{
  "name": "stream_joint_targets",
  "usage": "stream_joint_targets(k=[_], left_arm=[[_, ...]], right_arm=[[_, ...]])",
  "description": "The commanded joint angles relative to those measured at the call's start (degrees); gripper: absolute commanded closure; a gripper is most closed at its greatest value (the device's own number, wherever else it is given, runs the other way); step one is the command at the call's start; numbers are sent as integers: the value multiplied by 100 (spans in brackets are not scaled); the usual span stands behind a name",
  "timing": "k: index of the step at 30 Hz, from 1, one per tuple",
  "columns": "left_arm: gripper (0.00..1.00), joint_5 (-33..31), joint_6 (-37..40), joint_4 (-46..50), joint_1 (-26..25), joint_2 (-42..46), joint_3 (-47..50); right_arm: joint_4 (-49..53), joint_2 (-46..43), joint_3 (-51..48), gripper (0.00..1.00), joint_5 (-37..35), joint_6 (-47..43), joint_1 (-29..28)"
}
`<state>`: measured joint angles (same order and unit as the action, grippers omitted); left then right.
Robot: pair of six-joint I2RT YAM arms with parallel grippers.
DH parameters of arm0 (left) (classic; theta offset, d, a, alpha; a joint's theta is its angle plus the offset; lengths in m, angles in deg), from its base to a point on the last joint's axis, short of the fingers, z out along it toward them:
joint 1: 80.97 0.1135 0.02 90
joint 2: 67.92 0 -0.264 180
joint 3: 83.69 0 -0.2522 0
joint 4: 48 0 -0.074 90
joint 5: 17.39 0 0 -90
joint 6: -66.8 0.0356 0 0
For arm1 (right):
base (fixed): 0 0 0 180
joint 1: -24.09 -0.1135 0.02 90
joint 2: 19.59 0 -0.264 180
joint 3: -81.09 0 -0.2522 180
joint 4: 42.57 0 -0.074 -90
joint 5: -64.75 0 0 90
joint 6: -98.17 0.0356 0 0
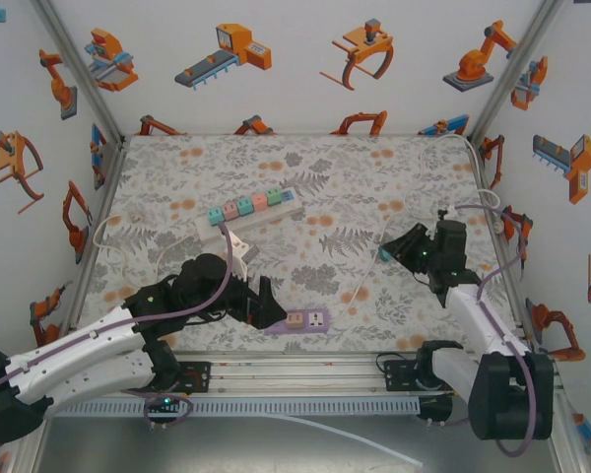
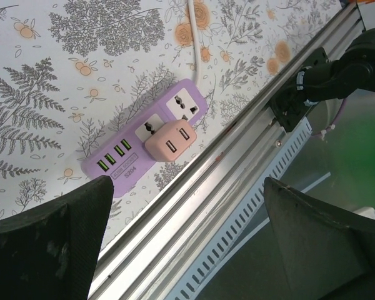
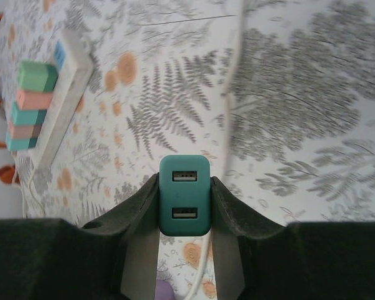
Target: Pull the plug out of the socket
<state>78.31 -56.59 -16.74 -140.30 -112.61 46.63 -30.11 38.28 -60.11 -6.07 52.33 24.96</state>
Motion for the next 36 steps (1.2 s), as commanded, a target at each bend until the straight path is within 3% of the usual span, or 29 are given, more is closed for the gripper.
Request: stream_joint_targets(k=[1, 7, 18, 29, 33, 36], left_arm=[[3, -158, 164, -76, -23, 87, -92], [3, -648, -7, 165, -17, 287, 13], [3, -787, -161, 241, -22, 268, 107], [3, -884, -164, 314, -10, 178, 56], [3, -968, -211, 372, -16, 196, 53], [3, -1126, -248, 431, -17, 211, 77]], right_arm=[[-70, -46, -231, 86, -39, 417, 211], [-347, 397, -514, 78, -236, 616, 247], [-618, 980, -705, 56, -468, 690, 243], [-87, 451, -729, 41, -967, 507, 247], [119, -122, -702, 31, -1101, 374, 239], [31, -777, -702, 31, -949, -77, 206]])
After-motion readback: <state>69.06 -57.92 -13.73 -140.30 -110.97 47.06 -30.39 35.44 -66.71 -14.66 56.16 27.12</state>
